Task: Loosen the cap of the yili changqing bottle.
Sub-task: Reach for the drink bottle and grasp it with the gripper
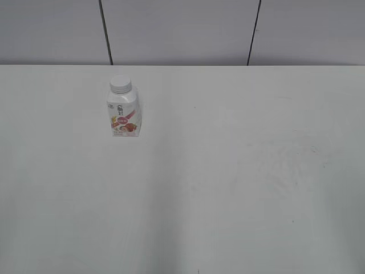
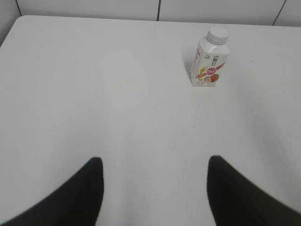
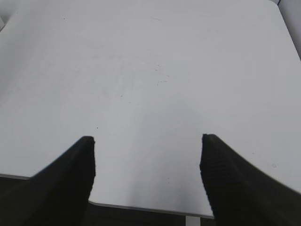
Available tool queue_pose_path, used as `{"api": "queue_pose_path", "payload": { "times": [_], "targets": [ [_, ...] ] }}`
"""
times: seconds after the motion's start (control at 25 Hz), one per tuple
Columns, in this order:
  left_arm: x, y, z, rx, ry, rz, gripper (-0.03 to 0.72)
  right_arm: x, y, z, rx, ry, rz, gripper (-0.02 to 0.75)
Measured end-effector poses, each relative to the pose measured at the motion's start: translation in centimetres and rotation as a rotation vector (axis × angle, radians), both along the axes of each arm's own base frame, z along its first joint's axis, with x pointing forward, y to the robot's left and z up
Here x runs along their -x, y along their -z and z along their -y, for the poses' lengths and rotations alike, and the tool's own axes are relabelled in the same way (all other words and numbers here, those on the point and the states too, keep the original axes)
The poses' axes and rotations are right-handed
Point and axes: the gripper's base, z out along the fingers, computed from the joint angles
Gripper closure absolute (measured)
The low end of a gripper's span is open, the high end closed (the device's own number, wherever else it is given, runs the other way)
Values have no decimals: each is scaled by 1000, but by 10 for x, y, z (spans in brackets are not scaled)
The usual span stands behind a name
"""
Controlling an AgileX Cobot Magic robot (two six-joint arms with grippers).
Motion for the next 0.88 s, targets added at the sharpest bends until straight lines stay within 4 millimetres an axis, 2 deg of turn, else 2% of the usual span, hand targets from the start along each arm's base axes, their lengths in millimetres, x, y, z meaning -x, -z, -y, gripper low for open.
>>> {"api": "queue_pose_path", "payload": {
  "times": [0.36,0.52,0.64,0.88],
  "targets": [
    [0,-1,0,0,0,8,253,0,0,0,0,0,0,185],
    [-3,-15,0,-27,12,73,253,0,0,0,0,0,0,185],
    [-19,-24,0,-46,19,89,253,0,0,0,0,0,0,185],
    [-66,-40,1,-54,26,161,253,0,0,0,0,0,0,185]
  ]
}}
